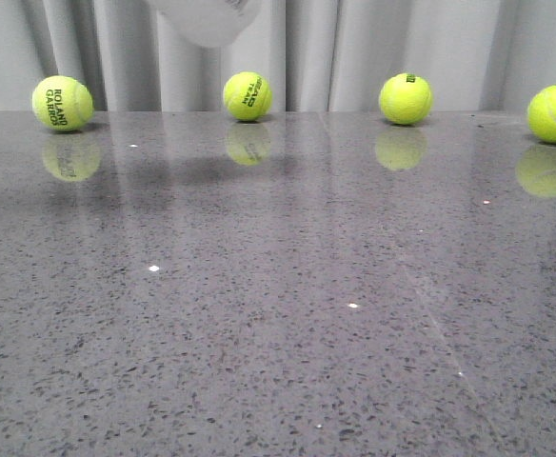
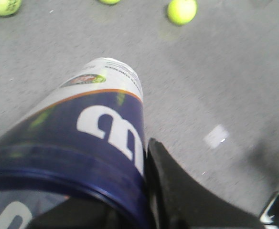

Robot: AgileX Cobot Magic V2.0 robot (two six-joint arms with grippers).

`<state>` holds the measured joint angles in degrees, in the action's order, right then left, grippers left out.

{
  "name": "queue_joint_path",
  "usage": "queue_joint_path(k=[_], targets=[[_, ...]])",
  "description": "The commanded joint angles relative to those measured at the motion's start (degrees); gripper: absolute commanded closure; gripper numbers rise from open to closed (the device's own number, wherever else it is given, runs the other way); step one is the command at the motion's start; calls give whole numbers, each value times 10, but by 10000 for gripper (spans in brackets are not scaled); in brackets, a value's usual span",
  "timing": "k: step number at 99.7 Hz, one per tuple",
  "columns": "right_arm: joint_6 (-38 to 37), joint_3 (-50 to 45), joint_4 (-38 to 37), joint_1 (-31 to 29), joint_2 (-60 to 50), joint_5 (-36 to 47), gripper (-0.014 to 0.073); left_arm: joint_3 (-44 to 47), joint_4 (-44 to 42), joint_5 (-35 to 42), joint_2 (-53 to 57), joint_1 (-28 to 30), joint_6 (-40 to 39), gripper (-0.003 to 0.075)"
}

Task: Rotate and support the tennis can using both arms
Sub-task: 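Lift the navy end with the left gripper, tilting the can upward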

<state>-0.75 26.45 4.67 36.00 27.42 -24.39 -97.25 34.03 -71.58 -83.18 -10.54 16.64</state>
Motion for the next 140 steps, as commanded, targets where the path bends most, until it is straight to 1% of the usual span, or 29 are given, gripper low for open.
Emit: queue_joint_path(k=[1, 6, 13, 46, 68, 73, 78, 83, 95, 102, 107, 120, 140], targets=[[2, 15, -2, -4, 0, 46, 660, -19, -50, -18, 34, -24, -38, 740], [2, 15, -2, -4, 0, 46, 660, -18, -89, -18, 41, -37, -44, 740], [2, 15, -2, -4, 0, 46, 660, -9, -109, -18, 51, -53, -50, 740], [2, 15, -2, -4, 0, 46, 660, 107, -137, -18, 63, -98, -50, 740], [2, 15, -2, -4, 0, 46, 660, 116, -139, -18, 57, -99, -50, 729], [2, 15, -2, -4, 0, 46, 660, 116, -139, -18, 57, -99, -50, 700], [2, 15, -2, -4, 0, 46, 660, 116, -139, -18, 57, -99, -50, 652], [2, 15, -2, -4, 0, 46, 660, 116, -139, -18, 57, -99, -50, 585], [2, 15, -2, -4, 0, 46, 660, 114, -139, -18, 57, -99, -50, 384], [2, 15, -2, -4, 0, 46, 660, 110, -139, -18, 57, -99, -50, 314], [2, 15, -2, -4, 0, 46, 660, 108, -139, -18, 56, -99, -50, 301], [2, 15, -2, -4, 0, 46, 660, 93, -136, -18, 47, -99, -50, 301], [2, 15, -2, -4, 0, 46, 660, 61, -108, -18, 21, -103, -50, 301]])
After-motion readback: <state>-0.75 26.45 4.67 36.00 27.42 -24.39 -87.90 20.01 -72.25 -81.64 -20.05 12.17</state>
